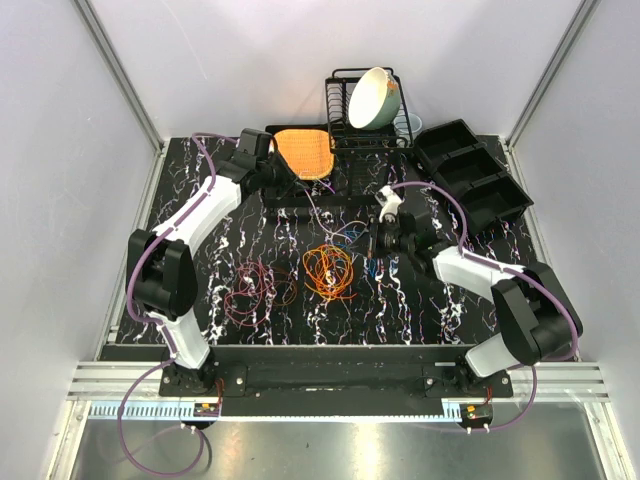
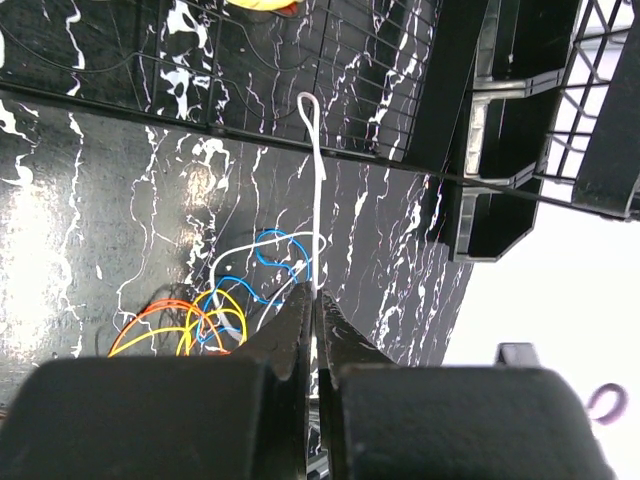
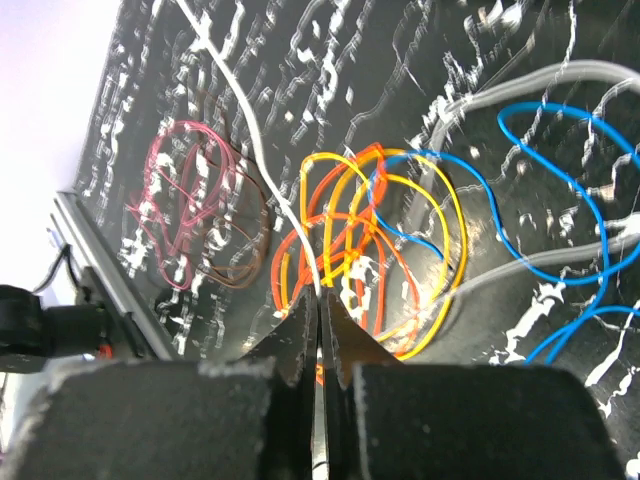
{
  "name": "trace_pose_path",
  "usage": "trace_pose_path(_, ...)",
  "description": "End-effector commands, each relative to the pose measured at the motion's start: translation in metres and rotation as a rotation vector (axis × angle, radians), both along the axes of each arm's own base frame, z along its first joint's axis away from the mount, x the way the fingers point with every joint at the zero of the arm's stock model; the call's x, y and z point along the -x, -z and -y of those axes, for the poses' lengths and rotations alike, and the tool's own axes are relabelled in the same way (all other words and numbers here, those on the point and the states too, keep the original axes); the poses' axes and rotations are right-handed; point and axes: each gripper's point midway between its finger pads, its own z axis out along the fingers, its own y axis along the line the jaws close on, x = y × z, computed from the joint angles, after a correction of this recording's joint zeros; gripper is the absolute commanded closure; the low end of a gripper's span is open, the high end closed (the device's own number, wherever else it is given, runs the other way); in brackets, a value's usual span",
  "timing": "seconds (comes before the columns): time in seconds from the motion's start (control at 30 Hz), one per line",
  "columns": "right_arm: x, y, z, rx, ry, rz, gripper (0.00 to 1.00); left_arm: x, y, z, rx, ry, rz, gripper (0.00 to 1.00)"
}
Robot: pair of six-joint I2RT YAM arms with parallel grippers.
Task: Untangle the cables
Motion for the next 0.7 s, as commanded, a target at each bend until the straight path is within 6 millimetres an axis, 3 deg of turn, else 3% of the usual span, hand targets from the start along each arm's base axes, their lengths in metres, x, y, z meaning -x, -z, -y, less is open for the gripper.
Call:
trace_pose_path(0.0, -0.018, -0.097, -0.004, -0.061, 0.045, 0.155, 1.00, -0.002, -0.018, 0.007, 0.030, 0.060, 0.067, 1.00)
trace_pose_path(0.03, -0.024, -0.139, -0.007, -0.099, 0.049, 0.223, 1.00, 0.001, -0.017, 0.009, 0.023, 0.067, 0.073, 1.00)
trace_pose_path(0.07, -0.022, -0.159, -0.007, -0.106, 0.046, 0.236, 1.00, 0.006, -0.022, 0.010, 0.022, 0.072, 0.089, 1.00)
trace_pose_path(0.1, -0.020, -0.186, -0.006, -0.127, 0.041, 0.279, 1.00, 0.012, -0.015, 0.010, 0.008, 0.073, 0.080, 1.00)
trace_pose_path(0.13, -0.022, -0.235, -0.007, -0.168, 0.042, 0.360, 1.00, 0.019, -0.016, 0.022, 0.002, 0.099, 0.099, 1.00)
trace_pose_path(0.2, -0.021, -0.263, -0.004, -0.155, 0.047, 0.384, 1.00, 0.033, -0.010, 0.033, -0.021, 0.118, 0.101, 1.00)
trace_pose_path(0.23, -0.019, -0.305, -0.002, -0.189, 0.049, 0.456, 1.00, 0.045, -0.009, 0.052, -0.021, 0.165, 0.111, 1.00)
trace_pose_path(0.3, -0.017, -0.329, 0.000, -0.197, 0.054, 0.497, 1.00, 0.060, 0.000, 0.072, -0.025, 0.216, 0.102, 1.00)
trace_pose_path(0.33, -0.014, -0.351, 0.003, -0.218, 0.058, 0.540, 1.00, 0.074, 0.003, 0.091, -0.012, 0.268, 0.111, 0.99)
trace_pose_path(0.43, -0.014, -0.368, 0.007, -0.226, 0.084, 0.575, 1.00, 0.095, 0.012, 0.116, -0.006, 0.341, 0.108, 0.98)
trace_pose_path(0.5, -0.015, -0.374, 0.013, -0.221, 0.117, 0.600, 1.00, 0.105, 0.016, 0.123, -0.017, 0.367, 0.104, 0.98)
trace_pose_path(0.67, -0.016, -0.383, 0.023, -0.203, 0.165, 0.643, 1.00, 0.119, 0.029, 0.124, -0.044, 0.389, 0.089, 0.97)
